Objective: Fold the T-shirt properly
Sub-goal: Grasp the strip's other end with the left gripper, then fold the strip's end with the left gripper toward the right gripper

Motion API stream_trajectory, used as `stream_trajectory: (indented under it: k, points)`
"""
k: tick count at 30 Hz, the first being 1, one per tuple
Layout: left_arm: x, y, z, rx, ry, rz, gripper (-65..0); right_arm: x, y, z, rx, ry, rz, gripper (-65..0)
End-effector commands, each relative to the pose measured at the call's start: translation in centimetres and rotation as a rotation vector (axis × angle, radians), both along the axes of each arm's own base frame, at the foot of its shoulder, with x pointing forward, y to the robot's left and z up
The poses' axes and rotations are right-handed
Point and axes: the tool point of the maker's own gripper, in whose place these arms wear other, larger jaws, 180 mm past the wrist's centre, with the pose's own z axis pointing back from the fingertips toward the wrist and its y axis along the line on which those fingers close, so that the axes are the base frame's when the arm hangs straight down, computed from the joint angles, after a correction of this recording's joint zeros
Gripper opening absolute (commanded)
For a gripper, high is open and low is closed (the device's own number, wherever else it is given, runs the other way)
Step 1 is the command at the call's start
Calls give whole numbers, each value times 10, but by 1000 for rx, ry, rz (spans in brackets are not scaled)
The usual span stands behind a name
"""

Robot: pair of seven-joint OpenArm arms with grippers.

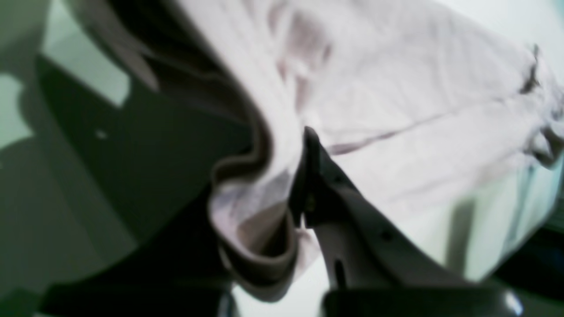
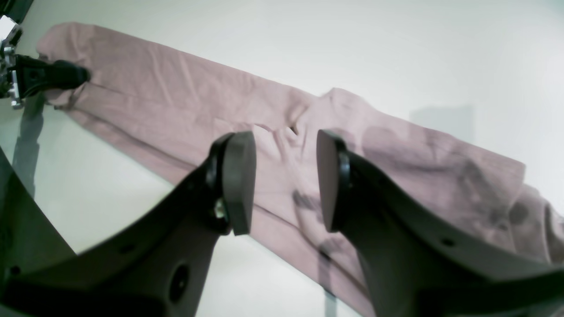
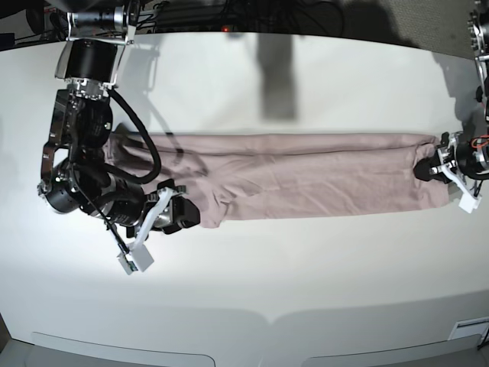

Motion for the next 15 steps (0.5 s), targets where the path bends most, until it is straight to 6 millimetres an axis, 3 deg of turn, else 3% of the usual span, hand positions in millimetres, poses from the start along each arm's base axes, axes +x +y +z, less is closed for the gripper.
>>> stream_trajectory:
  k: [1,10,15]
  points:
    - [20,4,27,-10,-84,-4,-650,10,2,19,20,-71,2,-410]
    - [36,-15,63,30,-173,-97,-650,18,2,29,49,-129,-18,-410]
    - [38,-56,57,-39,-166,-130,-650,32,-4,41,42,-224,-67,-410]
